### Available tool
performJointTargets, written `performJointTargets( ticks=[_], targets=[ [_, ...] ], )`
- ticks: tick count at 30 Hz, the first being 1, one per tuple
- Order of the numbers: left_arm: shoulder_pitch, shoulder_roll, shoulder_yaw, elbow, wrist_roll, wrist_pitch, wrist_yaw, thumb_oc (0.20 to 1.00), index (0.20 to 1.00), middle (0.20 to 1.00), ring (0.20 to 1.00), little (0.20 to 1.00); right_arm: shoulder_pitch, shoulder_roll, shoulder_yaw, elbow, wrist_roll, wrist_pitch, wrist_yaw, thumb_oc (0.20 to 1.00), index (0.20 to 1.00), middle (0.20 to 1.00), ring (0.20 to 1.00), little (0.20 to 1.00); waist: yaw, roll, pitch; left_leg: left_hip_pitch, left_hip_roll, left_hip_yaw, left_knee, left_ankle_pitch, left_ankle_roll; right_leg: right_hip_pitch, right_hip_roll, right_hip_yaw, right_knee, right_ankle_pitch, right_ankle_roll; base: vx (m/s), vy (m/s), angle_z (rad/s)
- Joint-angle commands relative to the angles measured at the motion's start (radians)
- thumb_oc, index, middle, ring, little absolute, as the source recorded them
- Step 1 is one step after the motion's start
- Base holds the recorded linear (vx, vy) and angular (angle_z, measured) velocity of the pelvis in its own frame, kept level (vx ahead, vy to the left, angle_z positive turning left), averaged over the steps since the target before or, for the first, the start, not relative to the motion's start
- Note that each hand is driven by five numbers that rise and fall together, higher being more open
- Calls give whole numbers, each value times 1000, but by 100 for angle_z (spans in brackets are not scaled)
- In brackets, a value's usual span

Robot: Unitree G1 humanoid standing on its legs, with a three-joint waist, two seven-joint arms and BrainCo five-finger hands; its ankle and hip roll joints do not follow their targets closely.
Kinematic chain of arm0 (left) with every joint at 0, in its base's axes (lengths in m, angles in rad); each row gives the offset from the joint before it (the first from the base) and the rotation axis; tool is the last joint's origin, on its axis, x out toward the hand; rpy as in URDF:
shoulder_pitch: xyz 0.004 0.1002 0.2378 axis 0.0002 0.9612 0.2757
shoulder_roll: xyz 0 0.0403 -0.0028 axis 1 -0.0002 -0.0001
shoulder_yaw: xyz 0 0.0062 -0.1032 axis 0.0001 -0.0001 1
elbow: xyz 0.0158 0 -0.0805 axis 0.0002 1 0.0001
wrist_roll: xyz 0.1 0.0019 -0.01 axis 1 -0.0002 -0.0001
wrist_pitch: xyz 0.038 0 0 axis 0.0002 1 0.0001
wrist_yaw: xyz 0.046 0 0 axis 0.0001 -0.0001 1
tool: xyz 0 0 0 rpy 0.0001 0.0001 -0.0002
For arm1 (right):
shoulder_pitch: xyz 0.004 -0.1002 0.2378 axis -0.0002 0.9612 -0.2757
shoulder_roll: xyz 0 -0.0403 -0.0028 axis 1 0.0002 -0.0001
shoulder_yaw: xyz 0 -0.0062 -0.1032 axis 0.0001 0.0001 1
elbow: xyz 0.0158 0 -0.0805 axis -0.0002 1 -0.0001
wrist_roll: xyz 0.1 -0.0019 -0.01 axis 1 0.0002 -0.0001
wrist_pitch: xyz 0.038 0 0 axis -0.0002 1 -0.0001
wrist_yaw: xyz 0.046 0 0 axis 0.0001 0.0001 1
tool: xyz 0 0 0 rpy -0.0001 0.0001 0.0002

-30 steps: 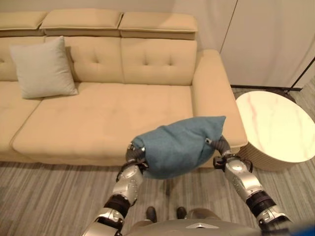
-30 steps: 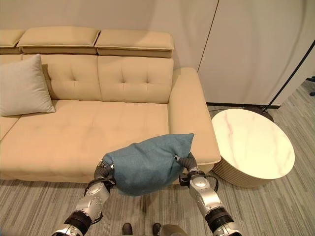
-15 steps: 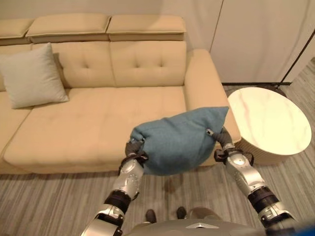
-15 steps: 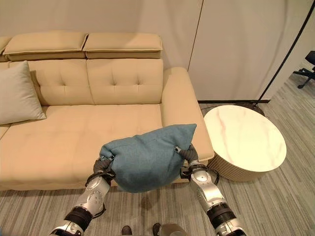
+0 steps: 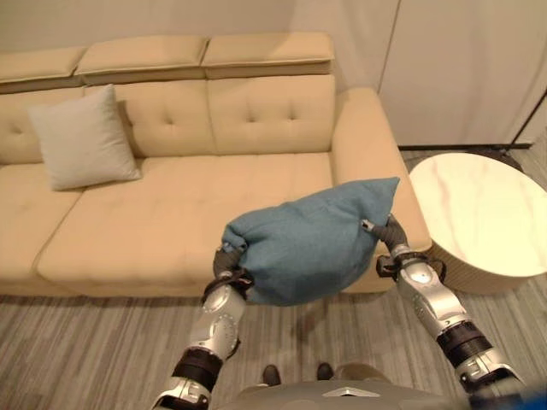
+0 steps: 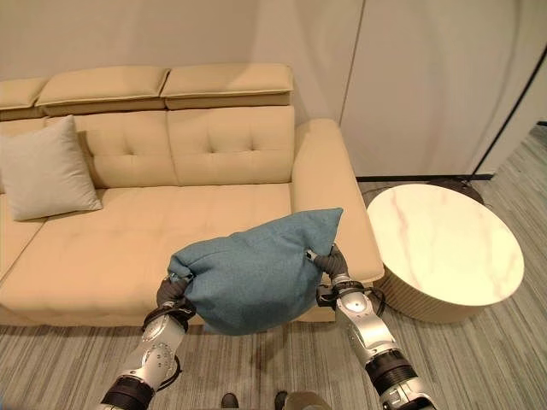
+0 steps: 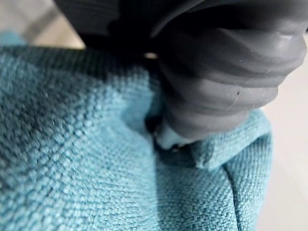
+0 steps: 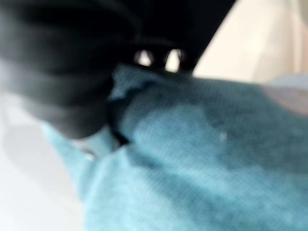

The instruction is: Pick up all the scattered cushions and arrange them neatly on the sofa.

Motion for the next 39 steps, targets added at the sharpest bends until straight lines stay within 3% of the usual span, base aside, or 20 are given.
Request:
performJointTargets(
  ticks=[1, 6, 11, 12, 14, 15, 16, 19, 22, 24, 25, 26, 27, 31, 32, 34, 39],
  targets=[
    [-88, 64, 20, -124, 107, -61, -74, 200, 200, 200, 200, 200, -122, 95, -23, -117, 15, -122, 47, 200, 200, 200, 200, 200, 0, -90, -30, 74, -45, -1, 35, -129, -47, 177, -130, -73, -336, 175, 101, -24, 50, 26],
    [-100, 127, 54, -196, 159, -63, -75, 200, 200, 200, 200, 200, -157, 99, -16, -94, 23, -107, 56, 200, 200, 200, 200, 200, 47, -105, -3, 29, -77, -35, 86, -150, -21, 159, -167, -89, -311, 186, 115, -38, 136, 27],
    [-115, 156, 61, -198, 190, -64, -72, 200, 200, 200, 200, 200, -174, 103, -14, -85, 16, -98, 61, 200, 200, 200, 200, 200, 65, -114, 12, 4, -90, -45, 106, -162, -2, 118, -184, -82, -248, 176, 121, -28, 125, 13],
    [-131, 166, 57, -196, 195, -66, -68, 200, 200, 200, 200, 200, -181, 104, -11, -81, 8, -94, 63, 200, 200, 200, 200, 200, 69, -115, 31, -9, -92, -49, 127, -172, 13, 66, -182, -68, -142, 158, 123, -49, 100, 1],
    [-154, 169, 35, -186, 199, -66, -67, 200, 200, 200, 200, 200, -187, 104, -10, -75, 10, -90, 61, 200, 200, 200, 200, 200, 59, -117, 49, -13, -96, -73, 133, -177, 20, 3, -152, -37, -82, 159, 124, 28, 101, -12],
    [-158, 166, 30, -175, 202, -63, -69, 200, 200, 200, 200, 200, -188, 99, -13, -69, 15, -89, 61, 200, 200, 200, 200, 200, 51, -120, 50, -9, -101, -80, 127, -177, 21, -20, -131, -23, -91, 159, 117, 226, 34, -11],
    [-177, 164, 9, -157, 207, -59, -81, 200, 200, 200, 200, 200, -206, 80, -14, -50, 38, -95, 59, 200, 200, 200, 200, 200, 35, -127, 53, 25, -118, -102, 94, -181, 24, -73, -92, -32, -160, 202, 104, 242, 9, 18],
    [-191, 161, 3, -146, 204, -58, -81, 200, 200, 200, 200, 200, -208, 66, -16, -48, 43, -94, 58, 200, 200, 200, 200, 200, 16, -126, 60, 46, -128, -128, 93, -194, 26, -102, -68, -22, -182, 224, 106, 206, 7, 34],
    [-186, 138, -11, -130, 201, -57, -102, 200, 200, 200, 200, 200, -173, 38, -34, -69, 23, -86, 65, 200, 200, 200, 200, 200, -4, -126, 48, 76, -138, -160, 140, -230, 4, -81, -66, 14, -177, 221, 93, 312, -76, 60],
    [-163, 111, -17, -137, 183, -47, -124, 200, 200, 200, 200, 200, -119, 16, -66, -92, 23, -87, 71, 200, 200, 200, 200, 200, -31, -105, 37, 61, -108, -139, 285, -183, -58, -39, -78, -26, -159, 185, 56, 315, -100, 78],
    [-163, 111, -17, -137, 183, -47, -124, 200, 200, 200, 200, 200, -118, 15, -66, -92, 23, -87, 72, 200, 200, 200, 200, 200, -34, -104, 37, 58, -107, -142, 291, -186, -58, -39, -78, -29, -160, 184, 55, 153, -120, 64],
    [-173, 102, -35, -124, 173, -45, -135, 200, 200, 200, 200, 200, -100, 4, -82, -91, 30, -90, 63, 200, 200, 200, 200, 200, -38, -114, 55, -20, -89, -122, 454, -132, -95, 5, -98, -48, -166, 175, 40, 156, -168, 77],
    [-182, 99, -50, -124, 173, -41, -137, 200, 200, 200, 200, 200, -80, 3, -97, -95, 45, -94, 54, 200, 200, 200, 200, 200, -40, -128, 67, -76, -59, -79, 490, -118, -82, 39, -111, -66, -180, 161, 32, 204, -189, 72],
    [-194, 108, -58, -125, 180, -36, -140, 200, 200, 200, 200, 200, -73, 4, -118, -92, 53, -97, 42, 200, 200, 200, 200, 200, -29, -138, 65, -132, -49, -60, 380, -154, -55, 83, -122, -67, -214, 144, 40, 194, -43, 35],
    [-198, 115, -61, -125, 191, -31, -134, 200, 200, 200, 200, 200, -72, 7, -121, -87, 47, -96, 35, 200, 200, 200, 200, 200, -19, -132, 61, -165, -40, -70, 284, -122, -56, 106, -115, -60, -220, 131, 43, 275, 48, 3],
    [-195, 115, -59, -122, 196, -31, -127, 200, 200, 200, 200, 200, -73, 12, -120, -81, 34, -98, 29, 200, 200, 200, 200, 200, -7, -120, 61, -192, -32, -93, 207, -53, -69, 132, -105, -43, -217, 110, 44, 339, 82, -4],
    [-175, 111, -53, -132, 201, -28, -128, 200, 200, 200, 200, 200, -71, 21, -130, -86, 16, -89, 32, 200, 200, 200, 200, 200, 2, -122, 56, -194, -43, -86, 229, -71, -59, 169, -132, -10, -184, 78, 55, 240, 127, -34]
  ],
)
